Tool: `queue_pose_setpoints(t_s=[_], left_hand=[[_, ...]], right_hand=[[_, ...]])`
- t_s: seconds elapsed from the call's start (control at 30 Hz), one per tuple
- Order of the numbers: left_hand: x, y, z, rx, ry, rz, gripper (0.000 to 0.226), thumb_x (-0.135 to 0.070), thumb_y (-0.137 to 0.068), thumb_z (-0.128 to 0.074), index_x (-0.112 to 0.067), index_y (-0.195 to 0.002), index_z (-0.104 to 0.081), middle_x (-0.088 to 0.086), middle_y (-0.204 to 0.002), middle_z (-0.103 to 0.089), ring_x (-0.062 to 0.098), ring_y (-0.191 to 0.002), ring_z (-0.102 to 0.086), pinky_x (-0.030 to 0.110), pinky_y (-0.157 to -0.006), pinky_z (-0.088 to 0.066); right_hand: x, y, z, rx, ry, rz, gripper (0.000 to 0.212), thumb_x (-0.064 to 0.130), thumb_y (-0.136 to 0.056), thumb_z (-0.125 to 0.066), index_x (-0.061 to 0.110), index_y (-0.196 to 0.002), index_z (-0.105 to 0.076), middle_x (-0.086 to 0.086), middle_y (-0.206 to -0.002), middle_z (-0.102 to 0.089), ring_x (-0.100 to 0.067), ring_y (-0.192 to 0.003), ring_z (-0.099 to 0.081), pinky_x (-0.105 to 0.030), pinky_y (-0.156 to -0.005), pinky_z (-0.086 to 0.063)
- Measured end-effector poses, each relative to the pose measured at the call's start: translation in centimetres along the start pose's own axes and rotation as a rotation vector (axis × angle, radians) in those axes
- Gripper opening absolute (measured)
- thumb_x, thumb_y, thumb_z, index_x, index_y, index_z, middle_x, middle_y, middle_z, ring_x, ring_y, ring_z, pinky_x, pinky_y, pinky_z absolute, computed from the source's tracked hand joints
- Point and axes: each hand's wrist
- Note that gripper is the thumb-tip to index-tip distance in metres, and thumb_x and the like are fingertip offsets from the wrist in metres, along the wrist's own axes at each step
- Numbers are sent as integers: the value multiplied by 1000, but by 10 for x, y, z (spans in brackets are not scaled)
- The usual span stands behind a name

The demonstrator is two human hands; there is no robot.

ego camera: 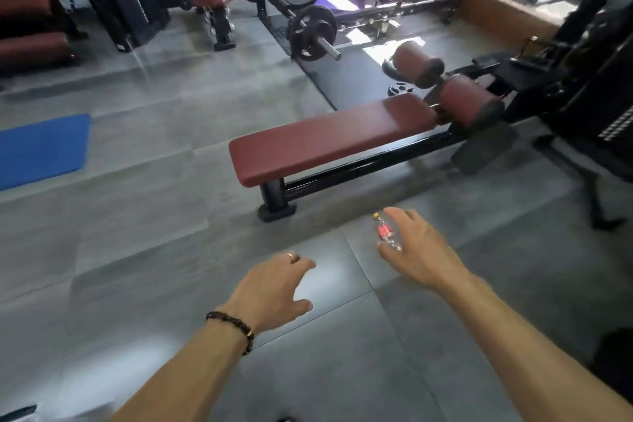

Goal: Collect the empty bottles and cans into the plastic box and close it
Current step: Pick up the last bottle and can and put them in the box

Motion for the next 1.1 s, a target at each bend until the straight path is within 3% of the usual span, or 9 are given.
queue_pose_setpoints(t_s=[0.1,0.23,0.4,0.6,0.77,0.93,1.1], left_hand=[[-25,-64,-13,54,-35,-65,60,-44,-85,-60,-27,-137,-36,-4,-131,-47,18,-114,-49,31,-90,-45],[-44,-164,-38,120,-59,-126,59,-43,-85,-62,-27,-135,-37,-4,-130,-48,19,-112,-51,35,-91,-47],[-51,-307,-95,219,-122,-215,58,-39,-82,-65,-24,-132,-40,-2,-123,-52,21,-104,-54,37,-84,-50],[-59,-458,-198,320,-223,-337,49,-32,-82,-66,-19,-125,-44,2,-118,-52,22,-101,-53,35,-78,-49],[-43,-570,-328,288,-251,-370,56,-27,-78,-68,-22,-128,-43,2,-120,-53,23,-103,-52,34,-70,-42],[-14,-652,-447,285,-353,-402,71,-26,-76,-70,-22,-138,-36,6,-135,-46,27,-119,-46,37,-87,-46],[6,-701,-510,211,-434,-524,73,-20,-73,-68,-21,-138,-36,7,-142,-42,27,-133,-35,41,-108,-31]], right_hand=[[-57,-26,13,4,10,-72,60,34,-85,-62,24,-139,-38,-2,-133,-47,-25,-107,-56,-38,-91,-45],[-134,-83,19,3,109,-135,60,37,-86,-60,22,-139,-37,-4,-136,-46,-28,-120,-51,-40,-92,-46],[-234,-181,-5,100,224,-193,43,33,-88,-56,18,-126,-46,-5,-126,-51,-31,-115,-53,-42,-87,-48],[-359,-283,-74,223,296,-262,47,34,-88,-57,18,-130,-41,-6,-123,-50,-32,-111,-54,-39,-86,-48],[-469,-352,-187,245,232,-288,54,32,-85,-61,19,-133,-40,-6,-128,-46,-30,-118,-48,-39,-89,-45],[-553,-400,-292,265,199,-249,62,33,-77,-67,24,-132,-42,-4,-128,-46,-28,-117,-48,-38,-91,-47],[-595,-437,-336,217,178,-197,73,45,-73,-68,24,-136,-38,-3,-132,-45,-28,-118,-47,-39,-94,-45]])
Point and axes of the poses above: each hand's wrist, its own y-axis away from the middle knuckle, its own z-axis out of the back of the hand, x = y × z
